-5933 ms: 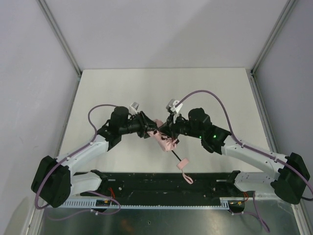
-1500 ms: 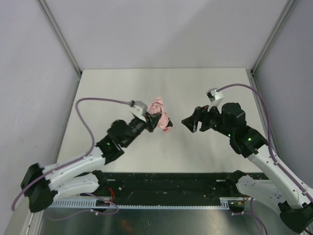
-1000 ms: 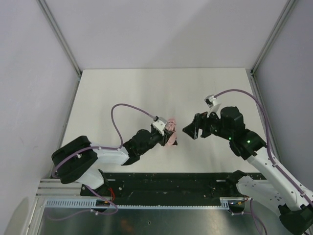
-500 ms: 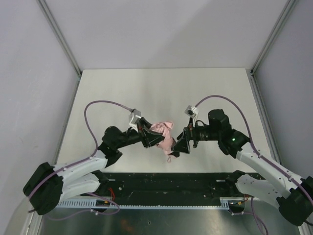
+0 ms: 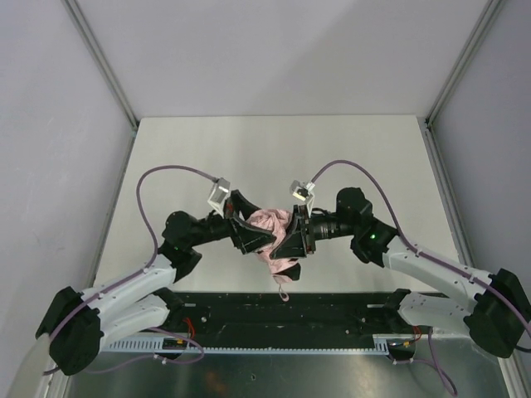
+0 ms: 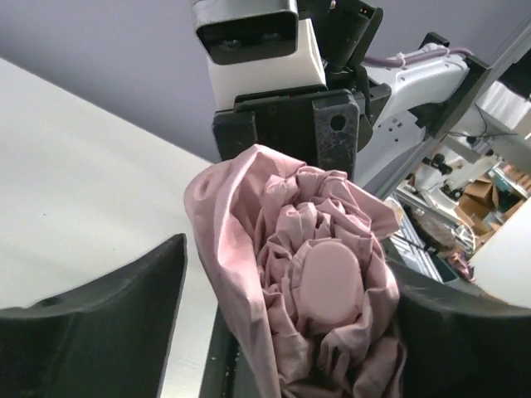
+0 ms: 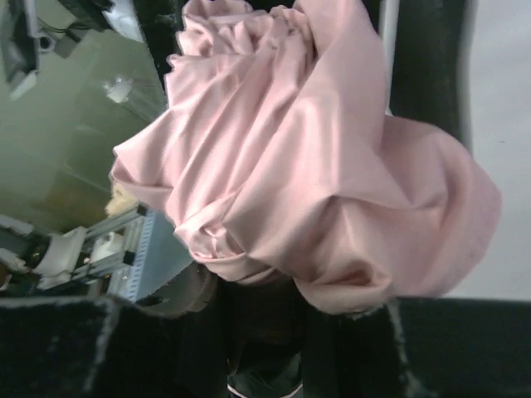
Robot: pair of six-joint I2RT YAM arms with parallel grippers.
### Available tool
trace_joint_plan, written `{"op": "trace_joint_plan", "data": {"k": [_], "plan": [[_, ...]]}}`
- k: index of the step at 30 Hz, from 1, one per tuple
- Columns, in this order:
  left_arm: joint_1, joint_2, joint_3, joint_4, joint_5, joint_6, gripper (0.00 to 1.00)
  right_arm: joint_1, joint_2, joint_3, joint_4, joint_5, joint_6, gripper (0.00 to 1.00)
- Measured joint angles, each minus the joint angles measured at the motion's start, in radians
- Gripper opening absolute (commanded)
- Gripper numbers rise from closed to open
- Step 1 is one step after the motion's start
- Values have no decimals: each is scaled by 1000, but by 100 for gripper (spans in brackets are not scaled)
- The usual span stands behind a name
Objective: Put away the umbrella
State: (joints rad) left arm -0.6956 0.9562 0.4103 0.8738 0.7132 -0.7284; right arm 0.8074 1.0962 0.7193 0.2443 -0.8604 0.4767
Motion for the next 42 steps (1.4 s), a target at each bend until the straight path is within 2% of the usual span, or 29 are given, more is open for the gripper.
{"op": "trace_joint_plan", "data": {"k": [2,6,11,16,21,24,26,31,34,37,39,42], "plan": [[29,-5,10,-12,-2,-18,97,-6,0,0,31,-21,19,12],[85,-54,80,-37,17,-55,99,-55,5,-4,54,-42,60,10],[215,-157,214,-182,18,-29,99,-155,50,-6,112,-50,130,16],[365,-243,250,-439,-81,61,99,-363,145,-6,137,-8,198,17],[362,-229,258,-610,-171,173,99,-612,340,46,137,75,231,18],[336,-206,258,-664,-208,232,99,-703,559,229,58,122,202,18],[312,-199,258,-687,-222,266,99,-730,737,430,-14,140,163,18],[282,-200,258,-705,-232,319,100,-742,1086,873,-219,136,59,21],[272,-204,258,-706,-232,334,100,-726,1207,1036,-367,139,-2,22],[270,-211,257,-708,-233,341,99,-694,1212,1019,-461,130,-26,22],[270,-217,257,-710,-233,344,99,-660,1161,916,-460,119,-19,22],[269,-225,257,-712,-233,345,99,-593,1000,654,-454,113,-3,24]]}}
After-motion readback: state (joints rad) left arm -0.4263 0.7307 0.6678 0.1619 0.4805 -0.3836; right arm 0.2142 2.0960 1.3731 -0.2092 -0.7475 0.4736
